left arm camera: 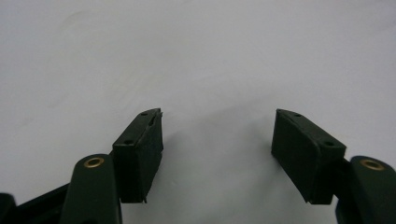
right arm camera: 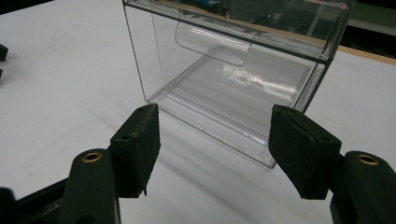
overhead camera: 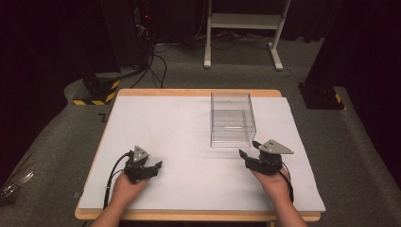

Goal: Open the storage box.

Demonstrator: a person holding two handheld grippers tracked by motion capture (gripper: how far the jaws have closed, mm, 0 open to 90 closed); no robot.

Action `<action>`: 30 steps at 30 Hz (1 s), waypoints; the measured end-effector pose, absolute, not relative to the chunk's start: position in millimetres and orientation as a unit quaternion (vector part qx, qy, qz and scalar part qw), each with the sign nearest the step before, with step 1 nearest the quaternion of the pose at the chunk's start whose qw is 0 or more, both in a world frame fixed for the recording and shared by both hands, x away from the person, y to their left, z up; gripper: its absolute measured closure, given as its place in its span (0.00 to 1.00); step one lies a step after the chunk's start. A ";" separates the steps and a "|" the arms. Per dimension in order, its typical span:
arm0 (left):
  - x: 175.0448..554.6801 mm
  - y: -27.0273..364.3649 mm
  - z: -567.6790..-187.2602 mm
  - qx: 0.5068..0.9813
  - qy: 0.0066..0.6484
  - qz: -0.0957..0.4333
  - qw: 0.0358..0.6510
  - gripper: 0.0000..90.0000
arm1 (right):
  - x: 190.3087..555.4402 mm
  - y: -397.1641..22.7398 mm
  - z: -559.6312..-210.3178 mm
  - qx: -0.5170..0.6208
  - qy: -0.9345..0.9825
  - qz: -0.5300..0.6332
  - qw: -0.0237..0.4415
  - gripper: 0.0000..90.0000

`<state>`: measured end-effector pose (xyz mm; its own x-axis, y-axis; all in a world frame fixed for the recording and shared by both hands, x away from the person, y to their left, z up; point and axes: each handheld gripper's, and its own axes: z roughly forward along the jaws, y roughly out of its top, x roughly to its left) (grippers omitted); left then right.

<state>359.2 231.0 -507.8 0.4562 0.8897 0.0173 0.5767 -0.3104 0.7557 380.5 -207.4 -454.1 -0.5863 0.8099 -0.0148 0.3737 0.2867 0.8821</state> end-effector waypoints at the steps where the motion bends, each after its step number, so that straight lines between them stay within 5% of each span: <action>1: 359.2 231.0 -507.8 0.778 0.471 0.223 0.350 0.38 | 382.5 -205.7 -452.9 0.389 0.765 0.456 0.236 0.36; 30: 359.2 231.0 -507.8 0.778 0.471 0.223 0.351 0.38 | 411.6 -184.3 -452.0 0.392 0.764 0.462 0.222 0.41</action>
